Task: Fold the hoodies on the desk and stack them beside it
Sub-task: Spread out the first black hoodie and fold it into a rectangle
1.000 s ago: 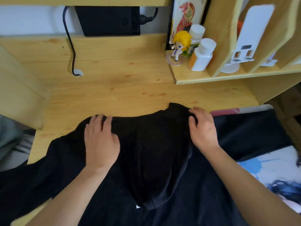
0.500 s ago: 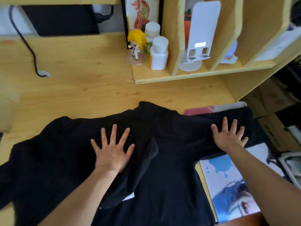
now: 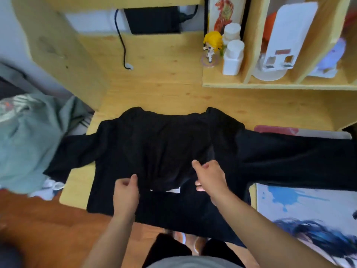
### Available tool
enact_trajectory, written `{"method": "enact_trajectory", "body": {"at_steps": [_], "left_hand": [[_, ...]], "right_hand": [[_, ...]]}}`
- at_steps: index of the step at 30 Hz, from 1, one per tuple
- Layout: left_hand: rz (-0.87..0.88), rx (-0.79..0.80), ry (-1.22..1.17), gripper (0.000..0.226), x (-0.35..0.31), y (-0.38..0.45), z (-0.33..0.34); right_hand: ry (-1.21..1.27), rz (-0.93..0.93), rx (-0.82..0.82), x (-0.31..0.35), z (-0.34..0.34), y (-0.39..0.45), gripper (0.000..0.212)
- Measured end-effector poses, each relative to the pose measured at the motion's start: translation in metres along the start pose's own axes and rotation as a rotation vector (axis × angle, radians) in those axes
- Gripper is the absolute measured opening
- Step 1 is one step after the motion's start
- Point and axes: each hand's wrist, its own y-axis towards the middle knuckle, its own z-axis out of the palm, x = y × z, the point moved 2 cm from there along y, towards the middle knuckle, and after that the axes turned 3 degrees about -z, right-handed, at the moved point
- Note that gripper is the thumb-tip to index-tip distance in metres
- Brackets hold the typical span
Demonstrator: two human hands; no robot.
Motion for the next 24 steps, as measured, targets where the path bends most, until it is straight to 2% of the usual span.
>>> {"method": "enact_trajectory", "body": {"at_steps": [2, 5, 8, 11, 14, 17, 19, 21, 22, 23, 24], "left_hand": [[-0.225, 0.197, -0.077, 0.041, 0.001, 0.000, -0.002], [-0.349, 0.376, -0.165, 0.039, 0.004, 0.006, 0.010], [-0.362, 0.398, -0.425, 0.019, 0.002, 0.014, 0.014], [-0.378, 0.356, -0.621, 0.011, 0.005, 0.026, 0.009], [-0.397, 0.372, -0.449, 0.024, 0.006, 0.029, 0.008], [-0.360, 0.435, -0.328, 0.029, 0.000, 0.035, 0.016], [-0.341, 0.402, -0.322, 0.020, -0.005, 0.039, 0.017], [-0.296, 0.364, -0.334, 0.015, -0.006, 0.043, 0.014], [-0.187, 0.309, -0.295, 0.019, -0.005, 0.044, 0.011], [0.010, 0.230, -0.199, 0.022, -0.005, 0.045, 0.008], [0.262, 0.168, -0.064, 0.020, -0.009, 0.043, 0.005]], "right_hand": [[0.096, 0.144, 0.043, -0.009, 0.012, 0.006, 0.045], [0.300, 0.238, 0.078, -0.015, 0.032, 0.012, 0.038], [0.540, 0.198, 0.012, -0.009, 0.038, 0.011, 0.015], [0.828, 0.203, -0.042, -0.010, 0.035, 0.007, 0.013], [1.012, 0.348, -0.051, -0.029, 0.045, 0.000, 0.020], [1.025, 0.418, -0.156, -0.044, 0.061, -0.007, 0.014], [0.839, 0.316, -0.397, -0.043, 0.065, -0.014, 0.005], [0.318, 0.009, -0.621, -0.031, 0.064, -0.025, 0.015], [0.045, -0.182, -0.640, -0.022, 0.067, -0.030, 0.020], [-0.157, -0.314, -0.613, -0.011, 0.072, -0.036, 0.024], [-0.265, -0.340, -0.562, -0.004, 0.076, -0.035, 0.026]]}}
